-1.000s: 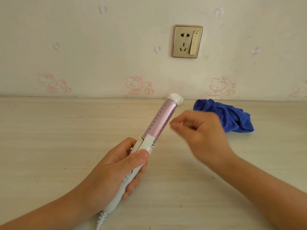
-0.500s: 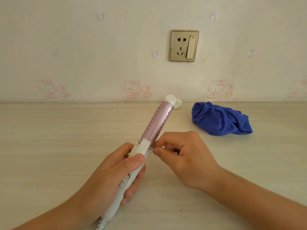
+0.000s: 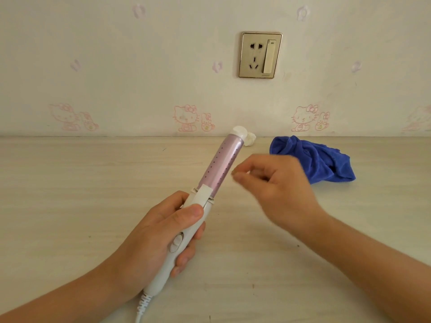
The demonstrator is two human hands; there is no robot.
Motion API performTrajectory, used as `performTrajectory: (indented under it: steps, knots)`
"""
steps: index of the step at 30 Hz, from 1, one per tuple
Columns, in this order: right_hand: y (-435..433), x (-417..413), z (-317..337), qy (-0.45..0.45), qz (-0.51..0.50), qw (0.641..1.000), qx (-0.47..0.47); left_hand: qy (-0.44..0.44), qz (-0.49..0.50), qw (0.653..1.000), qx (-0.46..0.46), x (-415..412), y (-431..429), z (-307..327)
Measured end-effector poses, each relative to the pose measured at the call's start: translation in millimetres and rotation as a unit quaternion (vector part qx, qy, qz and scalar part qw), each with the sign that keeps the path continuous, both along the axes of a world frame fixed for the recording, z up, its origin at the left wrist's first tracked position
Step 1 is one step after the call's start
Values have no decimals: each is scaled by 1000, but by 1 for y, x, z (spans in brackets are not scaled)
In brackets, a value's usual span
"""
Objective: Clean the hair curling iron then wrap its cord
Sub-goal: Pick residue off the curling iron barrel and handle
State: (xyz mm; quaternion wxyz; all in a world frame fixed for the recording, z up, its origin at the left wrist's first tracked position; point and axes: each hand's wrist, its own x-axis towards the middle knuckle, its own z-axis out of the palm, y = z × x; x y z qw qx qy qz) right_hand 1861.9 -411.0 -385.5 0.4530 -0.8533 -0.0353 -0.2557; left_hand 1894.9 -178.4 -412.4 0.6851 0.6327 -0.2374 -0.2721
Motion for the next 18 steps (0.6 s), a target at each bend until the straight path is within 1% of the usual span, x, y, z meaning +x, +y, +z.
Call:
performTrajectory:
  steps: [2,3,6,8,9,12,14,18]
  knots:
    - [-13,4,7,-10,-41,998,41,3,-2,1000,1,0,0,0]
    - [-13,3,6,-11,-36,999,37,8,0,1000,-2,-1,0,0]
    - [13,-11,-5,10,50,997,-51,17,8,1000,-10,0,1,0]
    - [22,-14,-8,17,76,994,-74,24,8,1000,-17,0,0,1]
    - [18,-11,-5,14,62,996,-65,24,6,1000,-17,0,0,1]
    - [-4,-2,6,13,-9,1000,9,7,-7,1000,1,-1,-1,2]
    - [-7,-3,8,13,-15,1000,24,4,-12,1000,1,-1,-1,2]
    - [22,-15,-7,9,73,995,-61,25,6,1000,-16,0,0,1]
